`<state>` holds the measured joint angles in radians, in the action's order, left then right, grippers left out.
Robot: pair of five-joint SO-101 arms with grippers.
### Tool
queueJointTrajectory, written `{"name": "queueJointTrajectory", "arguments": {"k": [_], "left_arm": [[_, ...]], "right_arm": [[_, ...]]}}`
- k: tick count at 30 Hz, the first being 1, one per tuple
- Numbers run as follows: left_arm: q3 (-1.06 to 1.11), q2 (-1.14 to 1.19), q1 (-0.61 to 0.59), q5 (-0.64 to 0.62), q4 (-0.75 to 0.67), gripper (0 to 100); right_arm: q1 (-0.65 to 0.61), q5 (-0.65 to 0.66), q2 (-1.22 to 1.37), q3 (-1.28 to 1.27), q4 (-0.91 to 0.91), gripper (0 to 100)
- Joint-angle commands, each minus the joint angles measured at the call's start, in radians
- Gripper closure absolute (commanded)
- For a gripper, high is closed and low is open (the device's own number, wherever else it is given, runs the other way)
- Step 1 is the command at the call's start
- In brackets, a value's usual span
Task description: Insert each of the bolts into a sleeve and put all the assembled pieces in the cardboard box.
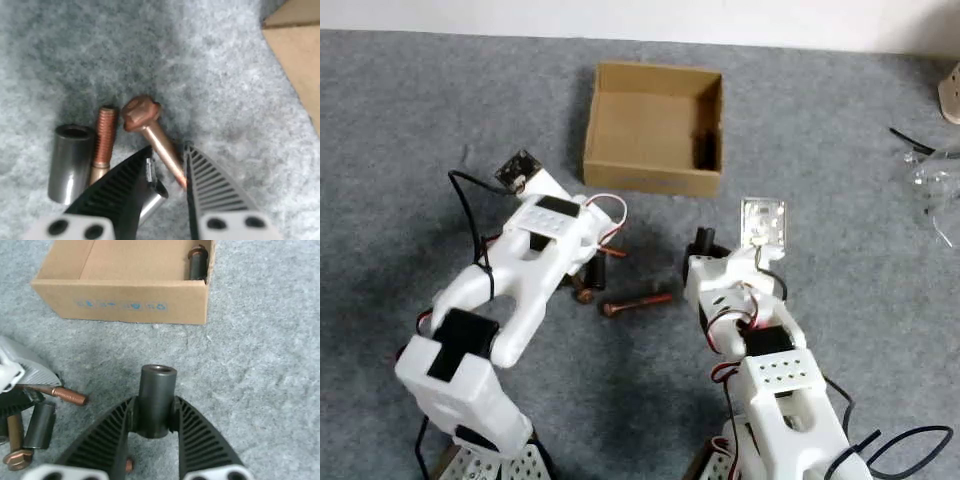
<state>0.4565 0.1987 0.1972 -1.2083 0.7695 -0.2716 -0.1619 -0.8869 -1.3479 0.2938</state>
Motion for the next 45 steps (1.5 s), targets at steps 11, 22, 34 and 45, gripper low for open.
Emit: {"name": "queueJointTrajectory", "arguments": {"k": [11,22,34,45], "left_arm": [[-0.024,0.021,-0.054,-0.005,0.011,90],[-0.025,0.022,-0.084,-0.005,0.008,91],[-0.021,0.022,-0.085,-0.005,0.008,97],[-0.097,0.076,-0.081,0.0,0.044,99]], "right_arm": [[0.012,0.023,-0.025,0.008,-0.039,99.4],[0.012,0.023,-0.025,0.008,-0.039,99.4],[0.012,0.023,-0.025,0.007,-0.039,99.4],[0.012,0.023,-0.025,0.007,-0.039,99.4]]}}
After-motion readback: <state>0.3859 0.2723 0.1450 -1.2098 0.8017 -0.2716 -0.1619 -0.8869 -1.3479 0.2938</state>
